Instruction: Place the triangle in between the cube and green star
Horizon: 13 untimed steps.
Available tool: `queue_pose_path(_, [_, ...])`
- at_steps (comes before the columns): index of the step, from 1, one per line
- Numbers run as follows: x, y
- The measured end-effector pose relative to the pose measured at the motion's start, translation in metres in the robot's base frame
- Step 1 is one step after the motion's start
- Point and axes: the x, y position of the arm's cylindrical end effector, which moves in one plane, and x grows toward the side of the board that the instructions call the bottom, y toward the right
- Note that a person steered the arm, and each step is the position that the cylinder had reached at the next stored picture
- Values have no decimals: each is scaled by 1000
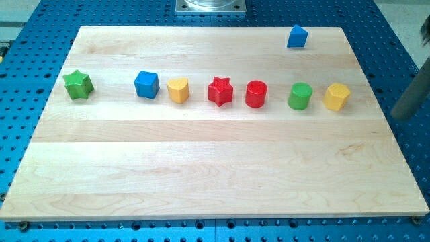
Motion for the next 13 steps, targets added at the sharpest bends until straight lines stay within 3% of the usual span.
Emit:
queue_pose_path(2, [-117, -43])
queue_pose_path(4, [-189, -82])
queue_pose_path(5, [-200, -133])
queue_pose_path(6, [-186, -199])
queue_pose_path(7, [-170, -307])
queue_pose_path(10, [-164, -441])
queue_pose_path(11, [-134, -466])
queue_pose_path(13, [-104, -392])
